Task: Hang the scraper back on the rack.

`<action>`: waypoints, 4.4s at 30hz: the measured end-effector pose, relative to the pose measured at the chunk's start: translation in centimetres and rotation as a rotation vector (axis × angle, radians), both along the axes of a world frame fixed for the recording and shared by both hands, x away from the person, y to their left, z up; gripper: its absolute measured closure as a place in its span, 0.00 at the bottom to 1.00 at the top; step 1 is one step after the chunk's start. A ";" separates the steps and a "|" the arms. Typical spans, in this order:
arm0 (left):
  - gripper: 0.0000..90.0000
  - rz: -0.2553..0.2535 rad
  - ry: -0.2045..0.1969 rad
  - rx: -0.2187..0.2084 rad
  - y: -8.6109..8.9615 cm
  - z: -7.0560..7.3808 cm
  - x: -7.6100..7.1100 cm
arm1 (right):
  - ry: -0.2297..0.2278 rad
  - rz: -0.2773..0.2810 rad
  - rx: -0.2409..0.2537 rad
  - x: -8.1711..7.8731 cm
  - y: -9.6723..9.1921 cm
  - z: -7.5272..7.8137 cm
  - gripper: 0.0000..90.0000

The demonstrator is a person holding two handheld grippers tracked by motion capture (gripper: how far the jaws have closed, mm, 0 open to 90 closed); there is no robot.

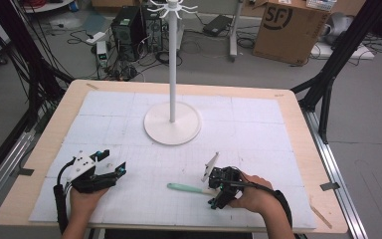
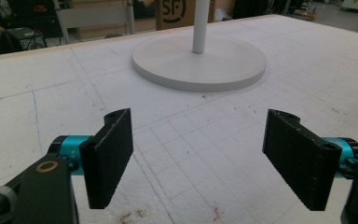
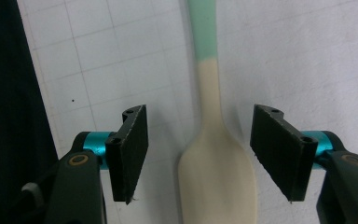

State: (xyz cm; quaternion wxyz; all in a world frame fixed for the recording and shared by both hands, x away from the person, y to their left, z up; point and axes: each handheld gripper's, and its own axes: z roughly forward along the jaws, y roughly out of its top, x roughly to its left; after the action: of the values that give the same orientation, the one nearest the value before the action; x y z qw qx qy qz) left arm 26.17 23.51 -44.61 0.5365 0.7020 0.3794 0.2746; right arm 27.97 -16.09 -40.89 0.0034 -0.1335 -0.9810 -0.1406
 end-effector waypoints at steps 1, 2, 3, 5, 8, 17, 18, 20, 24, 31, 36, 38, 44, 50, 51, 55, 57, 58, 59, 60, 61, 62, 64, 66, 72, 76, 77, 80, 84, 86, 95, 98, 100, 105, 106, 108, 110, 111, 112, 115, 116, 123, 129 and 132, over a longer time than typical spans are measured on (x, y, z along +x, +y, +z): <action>0.28 0.000 0.000 0.000 0.0 0.0 0.0 | 0.001 0.004 -0.005 0.0 0.1 0.0 0.41; 0.28 0.000 0.000 0.000 0.0 0.0 0.0 | 0.011 -0.001 -0.012 0.0 0.2 0.1 0.41; 0.28 0.000 0.000 0.001 0.0 0.0 0.0 | 0.011 0.006 -0.018 0.1 0.3 0.1 0.41; 0.28 0.000 0.000 0.000 0.0 0.0 0.0 | 0.020 0.007 -0.035 0.2 0.5 0.1 0.41; 0.28 0.001 0.000 0.000 0.0 0.0 0.0 | 0.017 0.007 -0.054 0.5 0.7 0.2 0.42; 0.28 0.000 0.001 0.003 0.0 0.0 0.0 | 0.034 0.016 -0.094 0.7 1.3 0.4 0.44; 0.28 0.000 0.001 0.003 0.0 0.0 0.0 | 0.034 0.016 -0.098 0.7 1.4 0.4 0.44; 0.28 0.000 0.001 0.002 0.0 0.0 0.0 | 0.035 0.017 -0.109 0.8 1.5 0.4 0.44; 0.28 0.000 0.001 0.004 0.0 0.0 0.0 | 0.043 0.034 -0.124 0.8 2.0 0.5 0.44; 0.28 -0.001 0.003 0.004 0.0 0.0 0.0 | 0.049 0.039 -0.146 1.0 2.7 0.5 0.47; 0.28 0.000 0.002 0.003 0.0 0.0 0.0 | 0.053 0.045 -0.156 1.2 3.1 0.5 0.48; 0.28 -0.002 0.002 0.002 0.0 0.0 0.0 | 0.049 0.056 -0.161 1.3 3.2 0.5 0.49; 0.28 -0.003 0.003 0.002 0.0 0.0 0.0 | 0.037 0.056 -0.166 1.4 3.5 0.6 0.52; 0.28 -0.002 0.004 0.003 0.0 0.0 0.0 | 0.048 0.047 -0.178 1.5 3.7 0.3 0.55; 0.28 -0.002 0.003 0.002 0.0 0.0 0.0 | 0.043 0.049 -0.177 1.5 3.7 0.3 0.55; 0.28 -0.002 0.004 0.003 0.0 0.0 0.0 | 0.046 0.054 -0.178 1.4 3.8 0.3 0.58; 0.28 -0.002 0.004 0.003 -0.1 0.0 0.0 | 0.044 0.055 -0.178 1.4 3.8 0.3 0.59; 0.28 -0.001 0.004 0.003 0.0 0.0 0.0 | 0.043 0.055 -0.178 1.4 3.8 0.3 0.60; 0.28 -0.002 0.004 0.003 0.0 0.0 0.0 | 0.048 0.054 -0.175 1.4 3.8 0.3 0.60; 0.28 -0.001 0.004 0.003 0.0 0.0 0.0 | 0.048 0.052 -0.176 1.4 3.8 0.3 0.61; 0.28 -0.001 0.004 0.003 0.0 0.0 0.0 | 0.042 0.065 -0.174 1.5 3.8 0.2 0.61; 0.28 -0.001 0.004 0.003 0.0 0.0 0.0 | 0.043 0.065 -0.177 1.5 3.8 0.2 0.62; 0.28 -0.001 0.004 0.005 0.0 0.0 0.0 | 0.033 0.076 -0.181 1.6 3.8 0.2 0.63; 0.28 -0.001 0.004 0.002 0.0 0.0 0.0 | 0.032 0.062 -0.185 1.5 3.9 0.3 0.65; 0.28 -0.002 0.004 0.003 0.0 0.0 0.0 | 0.030 0.069 -0.183 1.6 4.1 0.3 0.67; 0.28 -0.001 0.003 0.003 0.0 0.0 0.0 | 0.027 0.079 -0.187 1.7 4.0 0.3 0.68; 0.28 -0.002 0.004 0.003 0.0 0.0 0.0 | 0.030 0.078 -0.186 1.7 4.0 0.3 0.68; 0.28 -0.001 0.004 0.004 0.0 0.0 0.0 | 0.030 0.067 -0.189 1.6 4.1 0.3 0.70; 0.28 -0.002 0.004 0.005 0.0 0.0 0.0 | 0.034 0.066 -0.188 1.7 4.2 0.3 0.73; 0.28 -0.002 0.004 0.004 0.0 0.0 0.0 | 0.028 0.068 -0.191 1.7 4.1 0.3 0.74; 0.28 -0.001 0.004 0.004 0.0 0.0 0.0 | 0.003 0.081 -0.206 1.5 4.3 0.3 0.77; 0.28 -0.001 0.004 0.004 0.0 0.0 0.0 | -0.008 0.098 -0.212 1.5 4.4 0.3 0.78; 0.28 -0.001 0.005 0.005 0.0 0.0 0.0 | -0.006 0.094 -0.216 1.3 4.5 0.3 0.79; 0.28 0.000 0.005 0.003 0.0 0.0 0.0 | -0.011 0.110 -0.219 1.2 4.5 0.3 0.82; 0.28 0.000 0.004 0.003 0.0 0.0 0.0 | -0.007 0.102 -0.216 1.2 4.5 0.3 0.83; 0.28 0.001 0.005 0.002 0.0 0.0 0.0 | -0.007 0.103 -0.216 1.1 4.5 0.3 0.83; 0.28 0.002 0.005 0.002 0.0 0.0 0.0 | -0.004 0.107 -0.216 1.1 4.5 0.3 0.85; 0.28 0.001 0.005 0.001 0.0 0.0 0.0 | -0.002 0.109 -0.216 1.1 4.6 0.3 0.86; 0.28 0.001 0.005 0.001 0.0 0.0 0.0 | -0.008 0.106 -0.217 1.1 4.6 0.3 0.88; 0.28 0.002 0.005 0.001 0.0 0.0 0.0 | -0.005 0.101 -0.216 1.1 4.6 0.3 0.88; 0.28 0.002 0.005 0.001 0.0 0.0 0.0 | -0.005 0.101 -0.216 1.1 4.6 0.3 0.88; 0.28 0.002 0.006 0.002 0.0 0.0 0.0 | -0.008 0.106 -0.216 1.1 4.5 0.3 0.88; 0.28 0.002 0.006 0.000 0.0 0.0 0.0 | -0.014 0.120 -0.208 1.0 4.4 0.3 0.89; 0.28 0.002 0.006 0.001 0.0 0.0 0.0 | -0.013 0.111 -0.201 1.0 4.3 0.3 0.89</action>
State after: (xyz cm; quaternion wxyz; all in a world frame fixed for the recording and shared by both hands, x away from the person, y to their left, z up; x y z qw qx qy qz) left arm 26.19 23.51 -44.61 0.5348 0.7026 0.3818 0.2730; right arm 28.95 -11.74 -40.56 -0.0085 -0.0779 -0.9960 -0.0419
